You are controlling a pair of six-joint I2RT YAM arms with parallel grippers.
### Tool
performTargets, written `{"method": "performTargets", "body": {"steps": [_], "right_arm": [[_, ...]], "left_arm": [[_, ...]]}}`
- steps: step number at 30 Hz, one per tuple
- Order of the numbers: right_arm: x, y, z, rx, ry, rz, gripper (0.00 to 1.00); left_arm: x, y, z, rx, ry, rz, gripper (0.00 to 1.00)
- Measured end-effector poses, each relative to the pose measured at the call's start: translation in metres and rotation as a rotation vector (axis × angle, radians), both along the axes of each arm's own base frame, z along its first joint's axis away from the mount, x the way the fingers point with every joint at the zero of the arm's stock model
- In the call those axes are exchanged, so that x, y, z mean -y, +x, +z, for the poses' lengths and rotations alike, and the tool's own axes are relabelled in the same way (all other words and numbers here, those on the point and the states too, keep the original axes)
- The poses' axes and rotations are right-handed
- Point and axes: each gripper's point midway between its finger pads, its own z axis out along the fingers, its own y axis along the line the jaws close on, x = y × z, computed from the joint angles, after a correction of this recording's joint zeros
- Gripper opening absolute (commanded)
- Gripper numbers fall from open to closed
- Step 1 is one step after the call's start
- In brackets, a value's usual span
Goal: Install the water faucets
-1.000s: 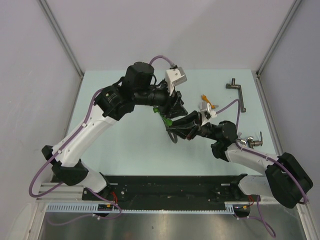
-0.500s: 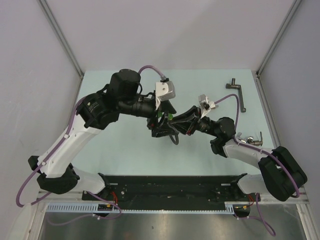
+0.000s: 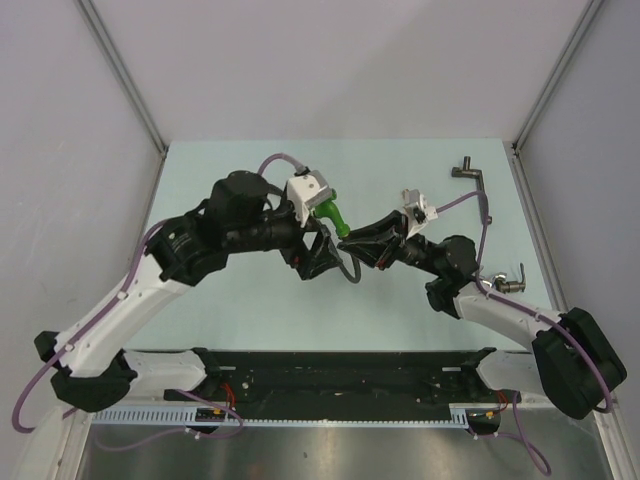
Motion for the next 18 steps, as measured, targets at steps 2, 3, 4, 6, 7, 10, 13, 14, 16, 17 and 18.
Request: {"method": "performTargets", "body": {"steps": [2, 3, 4, 6, 7, 10, 13, 14, 16, 17, 18], "right_arm": [[0.000, 0.000, 0.001, 0.011, -0.001, -0.011, 0.00], [0.000, -0.001, 0.002, 0.015, -0.002, -0.016, 0.00], [0.000, -0.001, 0.003, 0.022, -0.001, -0.022, 0.00], [0.000, -0.001, 0.004, 0.031, -0.001, -0.030, 0.00], [0.000, -0.001, 0.004, 0.037, -0.002, -0.035, 0.00], [-0.001, -0.001, 0.004, 0.044, -0.004, -0.040, 0.00], [-0.003, -0.001, 0.002, 0.044, -0.012, -0.044, 0.00], [-0.003, -0.001, 0.001, 0.044, -0.014, -0.045, 0.00], [-0.004, -0.001, 0.001, 0.043, -0.017, -0.049, 0.00], [-0.004, -0.001, 0.001, 0.045, -0.019, -0.051, 0.00], [-0.004, -0.001, 0.001, 0.047, -0.020, -0.052, 0.00]], "left_arm": [[-0.009, 0.000, 0.004, 0.011, -0.039, 0.057, 0.95], [-0.012, 0.001, 0.008, 0.017, -0.061, 0.081, 0.96], [-0.015, 0.001, 0.013, 0.028, -0.099, 0.110, 0.97], [-0.023, 0.001, 0.019, 0.034, -0.155, 0.163, 1.00], [-0.026, 0.002, 0.023, 0.038, -0.191, 0.191, 1.00], [-0.034, 0.006, 0.032, 0.031, -0.276, 0.276, 1.00], [-0.035, 0.014, 0.039, 0.015, -0.343, 0.344, 1.00], [-0.034, 0.016, 0.041, 0.011, -0.358, 0.356, 1.00], [-0.033, 0.021, 0.043, 0.001, -0.378, 0.383, 1.00], [-0.032, 0.023, 0.043, -0.004, -0.386, 0.393, 1.00], [-0.030, 0.025, 0.044, -0.008, -0.394, 0.401, 1.00]]}}
